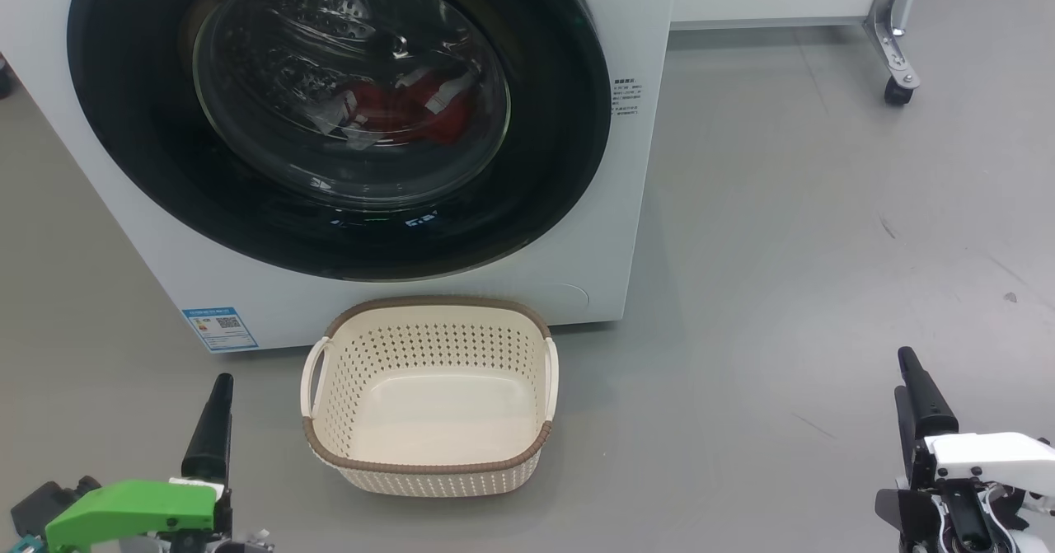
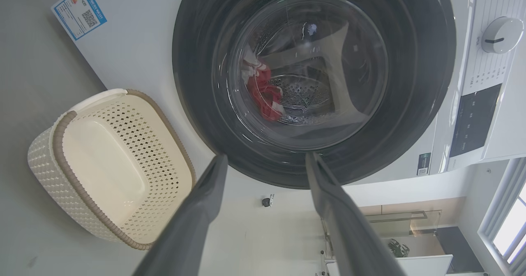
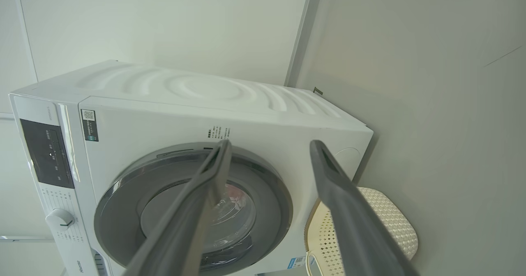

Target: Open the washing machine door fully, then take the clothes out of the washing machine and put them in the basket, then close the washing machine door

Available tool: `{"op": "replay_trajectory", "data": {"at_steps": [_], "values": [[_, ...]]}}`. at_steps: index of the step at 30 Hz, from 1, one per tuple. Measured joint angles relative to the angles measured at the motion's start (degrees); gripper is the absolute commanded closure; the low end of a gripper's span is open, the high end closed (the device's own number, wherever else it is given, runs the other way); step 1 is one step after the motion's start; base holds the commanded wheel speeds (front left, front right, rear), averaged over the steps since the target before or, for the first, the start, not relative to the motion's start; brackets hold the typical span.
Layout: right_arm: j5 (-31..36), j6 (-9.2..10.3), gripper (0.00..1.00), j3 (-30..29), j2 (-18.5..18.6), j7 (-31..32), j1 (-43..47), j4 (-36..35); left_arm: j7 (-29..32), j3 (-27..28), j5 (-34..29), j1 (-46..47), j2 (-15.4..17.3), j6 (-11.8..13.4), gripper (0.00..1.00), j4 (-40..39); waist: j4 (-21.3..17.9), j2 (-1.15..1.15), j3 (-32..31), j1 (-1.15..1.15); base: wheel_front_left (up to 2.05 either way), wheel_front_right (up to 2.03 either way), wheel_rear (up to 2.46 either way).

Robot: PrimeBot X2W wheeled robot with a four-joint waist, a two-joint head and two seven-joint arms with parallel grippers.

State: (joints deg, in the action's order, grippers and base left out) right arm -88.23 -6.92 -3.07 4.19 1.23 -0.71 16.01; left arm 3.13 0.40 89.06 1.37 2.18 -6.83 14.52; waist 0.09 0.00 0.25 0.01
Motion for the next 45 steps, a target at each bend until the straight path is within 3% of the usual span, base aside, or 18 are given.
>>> {"op": "replay_trajectory", "data": {"at_steps": [16, 32, 45], "values": [[11.7, 0.1, 0.0, 3.4, 3.4, -4.4, 0.0, -0.1, -5.5, -4.6, -11.5, 0.5, 3.1, 0.0, 0.0, -1.1, 0.1, 0.0, -0.1, 0.0, 0.0, 0.0, 0.0], [23.9, 2.12, 0.0, 7.7, 5.3, -7.8, -0.5, 0.4, -9.6, -8.6, -24.5, 1.0, 5.1, 0.1, 0.0, 0.4, 0.2, 0.0, -0.6, 0.0, 0.0, 0.0, 0.0], [36.7, 5.12, 0.0, 11.5, 8.0, -10.7, -1.2, 1.8, -12.7, -11.4, -38.4, 2.0, 6.9, 3.7, 0.0, 1.8, 0.1, 0.0, -0.8, 0.0, 0.0, 0.0, 0.0]]}}
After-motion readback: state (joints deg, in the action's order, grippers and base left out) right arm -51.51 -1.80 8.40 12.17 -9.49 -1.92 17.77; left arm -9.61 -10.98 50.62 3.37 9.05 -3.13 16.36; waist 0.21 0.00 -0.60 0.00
